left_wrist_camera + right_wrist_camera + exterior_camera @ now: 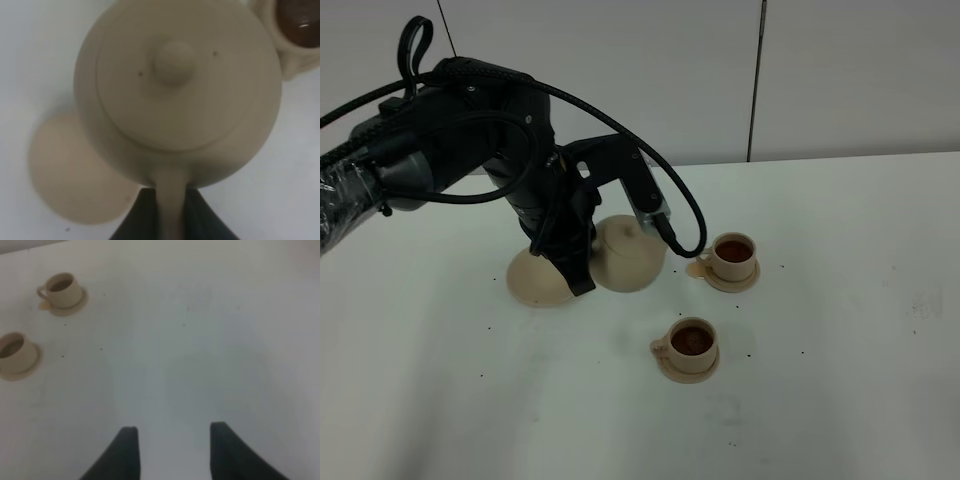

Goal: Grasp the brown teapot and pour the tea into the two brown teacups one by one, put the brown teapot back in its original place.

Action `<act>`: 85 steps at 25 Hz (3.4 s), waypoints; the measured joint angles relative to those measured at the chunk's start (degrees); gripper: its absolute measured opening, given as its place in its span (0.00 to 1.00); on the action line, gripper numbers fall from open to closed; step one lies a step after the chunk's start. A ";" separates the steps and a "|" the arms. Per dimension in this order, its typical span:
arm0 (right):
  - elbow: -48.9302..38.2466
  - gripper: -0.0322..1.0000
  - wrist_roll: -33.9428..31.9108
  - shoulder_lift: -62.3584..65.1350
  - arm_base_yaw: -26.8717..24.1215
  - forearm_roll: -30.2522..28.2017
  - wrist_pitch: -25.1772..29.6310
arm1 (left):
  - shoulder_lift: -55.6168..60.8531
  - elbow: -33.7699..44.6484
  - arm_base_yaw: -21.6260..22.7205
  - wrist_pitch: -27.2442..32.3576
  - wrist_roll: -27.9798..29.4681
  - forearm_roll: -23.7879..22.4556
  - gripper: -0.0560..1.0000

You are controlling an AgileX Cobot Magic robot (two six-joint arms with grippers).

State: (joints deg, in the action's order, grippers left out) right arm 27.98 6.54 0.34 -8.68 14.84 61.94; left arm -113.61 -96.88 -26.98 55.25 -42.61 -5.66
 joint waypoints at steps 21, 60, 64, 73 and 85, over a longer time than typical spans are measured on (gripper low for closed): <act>-0.06 0.35 0.00 0.00 0.00 0.00 0.00 | -1.18 10.19 8.94 -12.85 -2.45 -0.55 0.21; -0.06 0.35 0.00 0.00 0.00 0.00 0.00 | -5.13 10.23 18.42 -18.18 -17.18 11.14 0.21; -0.06 0.35 0.00 0.00 0.00 0.00 0.00 | -5.13 10.23 18.42 -18.18 -17.18 10.97 0.21; -0.06 0.35 0.00 0.00 0.00 0.00 0.00 | -5.13 10.23 18.42 -17.89 -17.11 9.89 0.21; -0.06 0.35 0.00 0.00 0.00 0.00 0.00 | -5.13 10.23 18.42 -18.11 -17.06 9.87 0.21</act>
State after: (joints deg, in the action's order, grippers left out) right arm 27.92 6.54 0.34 -8.68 14.84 61.94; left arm -118.74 -86.65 -8.56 37.14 -59.68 4.21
